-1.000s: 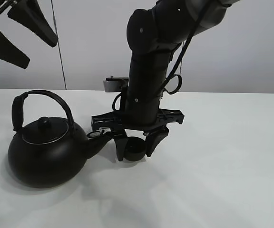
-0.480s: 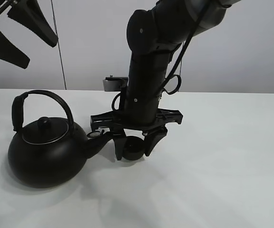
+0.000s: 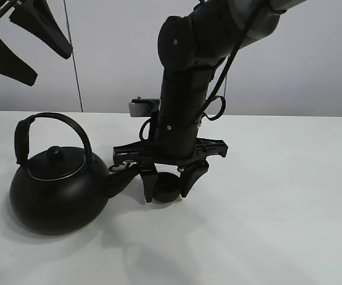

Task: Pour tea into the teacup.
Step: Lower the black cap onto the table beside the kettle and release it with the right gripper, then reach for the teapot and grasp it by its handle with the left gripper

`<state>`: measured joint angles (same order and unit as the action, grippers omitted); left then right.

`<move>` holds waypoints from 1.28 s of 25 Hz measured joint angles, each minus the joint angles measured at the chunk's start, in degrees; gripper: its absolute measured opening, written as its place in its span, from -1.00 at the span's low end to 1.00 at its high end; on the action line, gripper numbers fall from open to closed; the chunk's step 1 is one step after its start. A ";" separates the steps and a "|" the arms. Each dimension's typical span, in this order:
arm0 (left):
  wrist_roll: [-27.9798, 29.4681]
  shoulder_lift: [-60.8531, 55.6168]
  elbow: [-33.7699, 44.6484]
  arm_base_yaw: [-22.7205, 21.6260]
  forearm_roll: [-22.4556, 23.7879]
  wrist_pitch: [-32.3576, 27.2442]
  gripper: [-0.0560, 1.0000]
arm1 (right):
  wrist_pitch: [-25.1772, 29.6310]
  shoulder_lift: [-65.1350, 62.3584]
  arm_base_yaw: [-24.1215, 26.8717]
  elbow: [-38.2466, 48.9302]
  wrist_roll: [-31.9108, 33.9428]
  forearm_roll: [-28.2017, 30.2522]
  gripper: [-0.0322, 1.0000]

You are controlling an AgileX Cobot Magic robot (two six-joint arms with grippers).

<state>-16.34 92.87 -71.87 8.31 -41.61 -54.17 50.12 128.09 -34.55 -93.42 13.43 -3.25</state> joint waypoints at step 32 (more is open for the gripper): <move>0.00 0.00 0.00 0.00 0.00 0.07 0.01 | 8.05 -15.31 21.61 -0.05 -2.52 4.67 0.08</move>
<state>-16.34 92.87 -71.87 8.31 -41.61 -54.10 58.17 112.77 -12.94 -93.48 10.91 1.42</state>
